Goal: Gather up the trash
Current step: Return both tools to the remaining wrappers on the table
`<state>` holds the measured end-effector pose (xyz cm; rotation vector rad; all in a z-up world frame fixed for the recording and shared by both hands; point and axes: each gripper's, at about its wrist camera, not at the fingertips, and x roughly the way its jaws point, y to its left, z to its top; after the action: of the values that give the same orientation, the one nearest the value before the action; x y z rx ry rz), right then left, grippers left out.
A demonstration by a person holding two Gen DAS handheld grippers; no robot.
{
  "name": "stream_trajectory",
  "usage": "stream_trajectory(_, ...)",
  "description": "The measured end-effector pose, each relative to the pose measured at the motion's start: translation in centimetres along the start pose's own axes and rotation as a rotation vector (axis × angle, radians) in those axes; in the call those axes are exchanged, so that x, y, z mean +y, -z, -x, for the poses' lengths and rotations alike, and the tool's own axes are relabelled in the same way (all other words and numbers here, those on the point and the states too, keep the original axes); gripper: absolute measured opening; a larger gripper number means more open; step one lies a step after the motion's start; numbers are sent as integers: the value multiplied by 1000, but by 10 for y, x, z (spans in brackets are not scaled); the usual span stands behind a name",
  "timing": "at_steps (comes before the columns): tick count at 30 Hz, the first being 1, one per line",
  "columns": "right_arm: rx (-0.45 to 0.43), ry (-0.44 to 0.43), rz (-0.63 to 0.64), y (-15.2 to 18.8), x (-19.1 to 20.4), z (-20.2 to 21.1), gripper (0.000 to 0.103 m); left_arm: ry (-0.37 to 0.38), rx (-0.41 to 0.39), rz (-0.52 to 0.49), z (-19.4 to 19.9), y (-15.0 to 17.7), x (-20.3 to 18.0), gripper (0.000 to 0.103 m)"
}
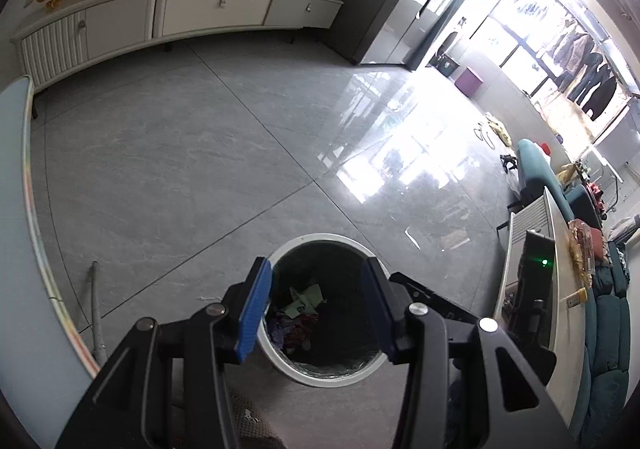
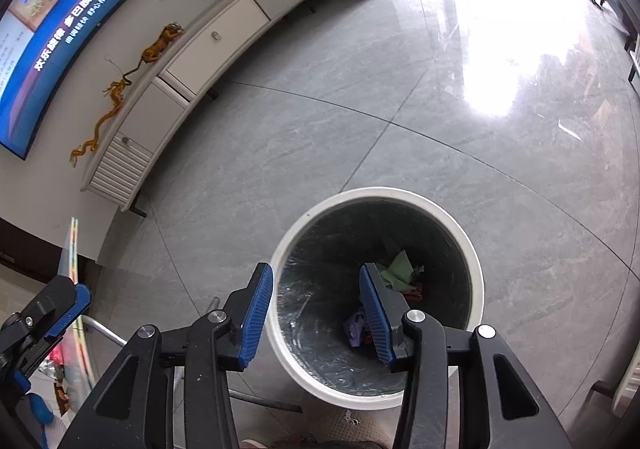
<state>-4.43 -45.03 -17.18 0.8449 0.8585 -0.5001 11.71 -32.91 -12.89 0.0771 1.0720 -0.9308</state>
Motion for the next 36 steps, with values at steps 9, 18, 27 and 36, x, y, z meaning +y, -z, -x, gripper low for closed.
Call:
stream_trajectory(9, -52, -46, 92, 6, 46, 34, 50, -102, -151, 45, 86, 12, 31, 57)
stream_trajectory(18, -95, -77, 238, 19, 112, 72, 50, -172, -293, 107, 171, 36, 72, 57)
stream_trajectory(27, -152, -197, 418, 40, 209, 127, 50, -272, -414, 130, 267, 55, 112, 56)
stream_trajectory(36, -147, -379, 566, 63, 309, 162, 50, -393, -515, 163, 353, 62, 155, 56)
